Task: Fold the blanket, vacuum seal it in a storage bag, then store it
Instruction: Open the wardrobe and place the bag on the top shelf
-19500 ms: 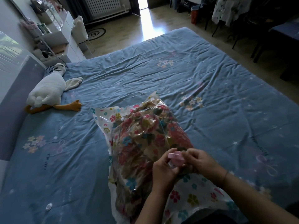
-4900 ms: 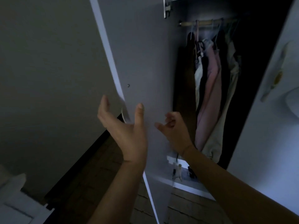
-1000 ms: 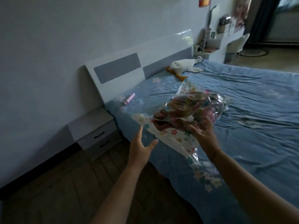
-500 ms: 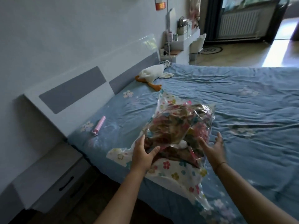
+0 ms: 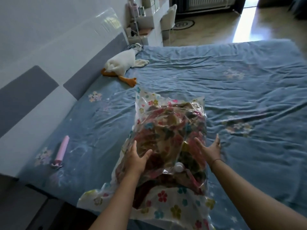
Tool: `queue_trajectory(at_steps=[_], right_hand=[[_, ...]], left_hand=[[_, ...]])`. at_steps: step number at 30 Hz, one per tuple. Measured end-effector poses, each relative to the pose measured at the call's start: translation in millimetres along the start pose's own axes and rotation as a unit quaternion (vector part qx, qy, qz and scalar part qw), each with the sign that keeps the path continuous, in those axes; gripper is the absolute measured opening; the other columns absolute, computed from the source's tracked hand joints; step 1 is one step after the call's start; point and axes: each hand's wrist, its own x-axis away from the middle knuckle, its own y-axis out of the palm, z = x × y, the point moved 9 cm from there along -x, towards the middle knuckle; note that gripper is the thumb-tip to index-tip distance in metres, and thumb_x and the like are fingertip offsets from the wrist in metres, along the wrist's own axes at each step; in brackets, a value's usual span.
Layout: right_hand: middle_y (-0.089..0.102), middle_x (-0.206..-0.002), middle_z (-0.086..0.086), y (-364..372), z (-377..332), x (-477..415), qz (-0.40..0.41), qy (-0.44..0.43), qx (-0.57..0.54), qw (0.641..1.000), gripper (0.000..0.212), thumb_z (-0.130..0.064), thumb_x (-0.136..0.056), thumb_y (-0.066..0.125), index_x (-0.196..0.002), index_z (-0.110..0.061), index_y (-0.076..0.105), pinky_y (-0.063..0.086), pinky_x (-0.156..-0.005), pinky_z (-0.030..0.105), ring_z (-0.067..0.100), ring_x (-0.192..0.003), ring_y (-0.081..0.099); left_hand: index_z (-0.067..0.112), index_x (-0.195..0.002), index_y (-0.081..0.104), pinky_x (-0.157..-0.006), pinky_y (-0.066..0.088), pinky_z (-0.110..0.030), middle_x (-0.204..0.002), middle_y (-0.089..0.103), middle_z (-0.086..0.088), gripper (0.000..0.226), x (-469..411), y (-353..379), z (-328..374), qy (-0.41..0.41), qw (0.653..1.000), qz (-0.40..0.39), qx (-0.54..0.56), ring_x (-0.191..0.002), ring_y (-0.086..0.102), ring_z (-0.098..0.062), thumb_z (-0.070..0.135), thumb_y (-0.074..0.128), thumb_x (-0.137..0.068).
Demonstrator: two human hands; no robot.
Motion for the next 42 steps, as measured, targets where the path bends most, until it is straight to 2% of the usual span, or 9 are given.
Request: queue_trajectory(at_steps=[5, 12, 17, 20, 23, 25, 31, 35, 42], right_hand=[[0.001, -0.16, 0.008, 35, 26, -43, -0.005, 0.065, 0.065, 0.996, 0.117, -0.064, -0.067, 0.071, -0.151, -0.03, -0.004, 0.022, -0.111, 0.062, 0.037, -0.144, 0.012], [0.001, -0.16, 0.012, 58, 60, -92, 0.028, 0.134, 0.187, 0.973, 0.123, -0.076, -0.065, 0.061, -0.151, -0.022, -0.01, 0.01, -0.116, 0.055, 0.033, -0.146, 0.008], [0.009, -0.159, 0.012, 81, 91, -111, 0.039, 0.164, 0.201, 0.965, 0.129, -0.079, -0.06, 0.062, -0.151, -0.022, -0.011, 0.019, -0.114, 0.054, 0.034, -0.144, 0.018], [0.025, -0.153, 0.017, 85, 103, -121, 0.067, 0.168, 0.206, 0.962, 0.132, -0.079, -0.054, 0.065, -0.151, -0.016, 0.004, 0.029, -0.11, 0.053, 0.037, -0.137, 0.03], [0.046, -0.132, 0.021, 85, 110, -126, 0.109, 0.161, 0.218, 0.956, 0.126, -0.084, -0.042, 0.063, -0.138, -0.007, 0.034, 0.042, -0.098, 0.052, 0.04, -0.121, 0.047], [0.051, -0.123, 0.02, 83, 109, -129, 0.128, 0.148, 0.234, 0.952, 0.111, -0.079, -0.046, 0.068, -0.125, -0.005, 0.044, 0.046, -0.091, 0.049, 0.04, -0.113, 0.052], [0.058, -0.11, 0.018, 75, 96, -129, 0.134, 0.114, 0.269, 0.947, 0.078, -0.071, -0.06, 0.07, -0.102, -0.008, 0.049, 0.044, -0.078, 0.043, 0.039, -0.102, 0.057], [0.063, -0.1, 0.015, 63, 85, -111, 0.136, 0.102, 0.273, 0.947, 0.068, -0.074, -0.064, 0.065, -0.091, -0.014, 0.05, 0.043, -0.067, 0.037, 0.036, -0.09, 0.062], [0.067, -0.092, 0.014, 20, 85, -14, 0.131, 0.084, 0.311, 0.937, 0.054, -0.071, -0.075, 0.055, -0.078, -0.017, 0.051, 0.034, -0.058, 0.034, 0.035, -0.086, 0.064]], left_hand=[[0.015, -0.154, 0.018, -0.119, 0.019, -0.039, -0.161, 0.017, -0.007, 0.091, -65, 23, -24, -0.04, 0.999, -0.015, -0.024, -0.148, 0.017, -0.023, 0.05, 0.066, -0.086], [0.011, -0.155, 0.008, -0.12, 0.016, -0.042, -0.162, 0.014, -0.013, 0.111, -167, 65, -53, -0.098, 0.993, -0.029, -0.053, -0.149, 0.014, -0.027, 0.064, 0.065, -0.077], [0.013, -0.155, 0.008, -0.118, 0.022, -0.048, -0.158, 0.022, -0.017, 0.128, -213, 108, -89, -0.139, 0.989, -0.044, -0.033, -0.145, 0.022, -0.033, 0.076, 0.068, -0.061], [0.007, -0.149, 0.022, -0.11, 0.034, -0.049, -0.146, 0.037, -0.021, 0.144, -221, 117, -99, -0.134, 0.99, -0.019, -0.041, -0.135, 0.036, -0.037, 0.095, 0.051, -0.039], [-0.002, -0.133, 0.041, -0.094, 0.044, -0.048, -0.129, 0.049, -0.022, 0.127, -223, 117, -101, -0.125, 0.987, 0.014, -0.098, -0.12, 0.049, -0.039, 0.087, 0.055, -0.044], [-0.004, -0.122, 0.046, -0.085, 0.046, -0.046, -0.12, 0.053, -0.022, 0.113, -222, 117, -96, -0.113, 0.984, 0.025, -0.136, -0.112, 0.054, -0.039, 0.083, 0.059, -0.051], [0.003, -0.105, 0.049, -0.073, 0.047, -0.043, -0.106, 0.064, -0.02, 0.086, -215, 109, -89, -0.098, 0.981, 0.012, -0.166, -0.099, 0.063, -0.038, 0.077, 0.064, -0.064], [0.009, -0.097, 0.051, -0.062, 0.038, -0.035, -0.099, 0.066, -0.014, 0.07, -201, 98, -84, -0.085, 0.984, -0.019, -0.159, -0.093, 0.064, -0.035, 0.073, 0.061, -0.073], [0.014, -0.083, 0.058, -0.065, 0.049, -0.035, -0.08, 0.067, -0.008, 0.058, -123, 75, -93, -0.033, 0.985, -0.06, -0.161, -0.085, 0.066, -0.032, 0.072, 0.055, -0.077]])
